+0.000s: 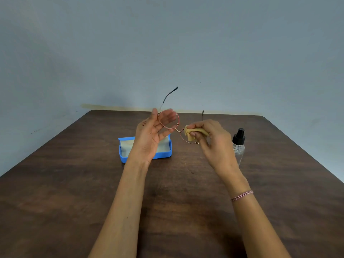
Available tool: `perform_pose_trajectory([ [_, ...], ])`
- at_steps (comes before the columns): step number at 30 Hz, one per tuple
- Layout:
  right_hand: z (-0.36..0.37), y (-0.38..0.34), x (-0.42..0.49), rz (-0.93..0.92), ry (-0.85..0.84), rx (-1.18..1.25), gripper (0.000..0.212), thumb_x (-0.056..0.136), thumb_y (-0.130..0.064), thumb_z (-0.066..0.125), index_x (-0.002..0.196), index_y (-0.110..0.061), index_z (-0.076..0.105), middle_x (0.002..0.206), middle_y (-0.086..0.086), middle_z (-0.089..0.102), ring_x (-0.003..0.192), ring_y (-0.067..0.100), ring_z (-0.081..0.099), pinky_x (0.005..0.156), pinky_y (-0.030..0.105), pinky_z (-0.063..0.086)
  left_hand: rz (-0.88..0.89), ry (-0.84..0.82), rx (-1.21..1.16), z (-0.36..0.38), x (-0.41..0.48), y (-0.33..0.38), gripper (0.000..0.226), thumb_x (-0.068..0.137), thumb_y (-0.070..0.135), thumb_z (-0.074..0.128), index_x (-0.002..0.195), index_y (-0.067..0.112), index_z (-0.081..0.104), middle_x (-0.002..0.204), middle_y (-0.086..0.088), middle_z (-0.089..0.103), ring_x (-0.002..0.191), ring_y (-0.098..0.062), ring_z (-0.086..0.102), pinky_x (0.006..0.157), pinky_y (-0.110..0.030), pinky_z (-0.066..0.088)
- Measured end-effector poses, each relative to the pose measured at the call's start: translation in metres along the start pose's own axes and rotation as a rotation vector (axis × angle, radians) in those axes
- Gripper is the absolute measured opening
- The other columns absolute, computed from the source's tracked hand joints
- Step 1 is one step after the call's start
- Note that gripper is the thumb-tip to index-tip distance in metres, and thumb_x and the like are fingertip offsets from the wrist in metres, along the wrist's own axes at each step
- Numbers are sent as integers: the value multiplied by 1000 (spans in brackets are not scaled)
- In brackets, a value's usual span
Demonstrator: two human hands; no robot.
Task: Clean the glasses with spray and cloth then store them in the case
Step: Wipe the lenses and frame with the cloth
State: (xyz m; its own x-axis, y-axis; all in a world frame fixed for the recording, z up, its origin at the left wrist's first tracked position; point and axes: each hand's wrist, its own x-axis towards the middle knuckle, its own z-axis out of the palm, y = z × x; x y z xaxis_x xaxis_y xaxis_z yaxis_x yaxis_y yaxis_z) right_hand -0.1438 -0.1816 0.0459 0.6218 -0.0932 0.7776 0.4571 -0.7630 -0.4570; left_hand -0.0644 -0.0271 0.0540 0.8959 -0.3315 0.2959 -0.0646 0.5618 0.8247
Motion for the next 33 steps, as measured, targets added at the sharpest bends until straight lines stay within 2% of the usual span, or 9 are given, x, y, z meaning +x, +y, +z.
perform_pose_trajectory([
  [2,2,3,-1,-39,-10,-77,18,85,-2,64,97,-14,69,92,-12,59,93,14,55,80,3,36,-23,70,117,-2,1,-1,33,95,32,47,93,9,70,89,-5,74,93,-18,70,78,-33,57],
  [5,5,7,-3,-71,-11,-148,17,83,-4,66,98,-12,70,94,-2,63,93,14,52,81,5,35,-43,121,154,-3,1,-3,32,95,30,49,92,7,70,84,-6,74,86,-19,71,76,-31,58],
  [10,15,12,-5,-145,26,-275,18,82,-10,68,100,-8,70,91,5,64,92,13,46,81,11,34,-103,252,21,7,2,-13,32,92,31,55,98,1,67,89,-12,73,93,-26,70,79,-30,58],
  [13,18,13,-7,-184,47,-340,21,84,-16,61,100,-6,70,89,6,64,92,15,45,80,16,36,-141,285,-34,12,-2,-15,29,87,32,62,92,4,66,95,-16,71,92,-26,70,81,-31,57],
  [17,23,16,-9,-234,19,-409,20,81,-6,69,101,-4,68,91,7,63,95,17,46,81,22,41,-191,311,-62,13,-1,-17,29,79,24,71,96,1,64,104,-18,69,94,-24,70,84,-30,56],
  [21,26,20,-11,-207,-18,-416,22,78,-6,73,100,-7,70,92,5,64,97,16,47,74,26,50,-196,355,-157,14,-1,-19,13,80,13,70,89,6,62,93,-13,69,101,-27,67,89,-35,54],
  [24,24,21,-12,-173,-4,-400,21,80,-14,71,101,-11,71,94,2,66,96,16,54,68,25,53,-161,352,-148,15,-2,-20,23,80,11,69,99,3,59,92,-13,69,99,-26,67,91,-36,53],
  [28,22,20,-11,-162,12,-373,19,82,-19,68,100,-15,72,96,-2,68,96,14,56,69,22,50,-157,350,-257,13,-6,-24,45,83,9,65,123,-2,46,106,-16,66,98,-27,67,87,-34,55],
  [33,22,21,-9,-223,-19,-366,19,80,-11,72,99,-13,72,98,-4,67,95,14,56,75,23,51,-166,340,-328,5,-13,-26,37,85,8,61,119,1,48,117,-19,63,101,-28,67,87,-34,54],
])
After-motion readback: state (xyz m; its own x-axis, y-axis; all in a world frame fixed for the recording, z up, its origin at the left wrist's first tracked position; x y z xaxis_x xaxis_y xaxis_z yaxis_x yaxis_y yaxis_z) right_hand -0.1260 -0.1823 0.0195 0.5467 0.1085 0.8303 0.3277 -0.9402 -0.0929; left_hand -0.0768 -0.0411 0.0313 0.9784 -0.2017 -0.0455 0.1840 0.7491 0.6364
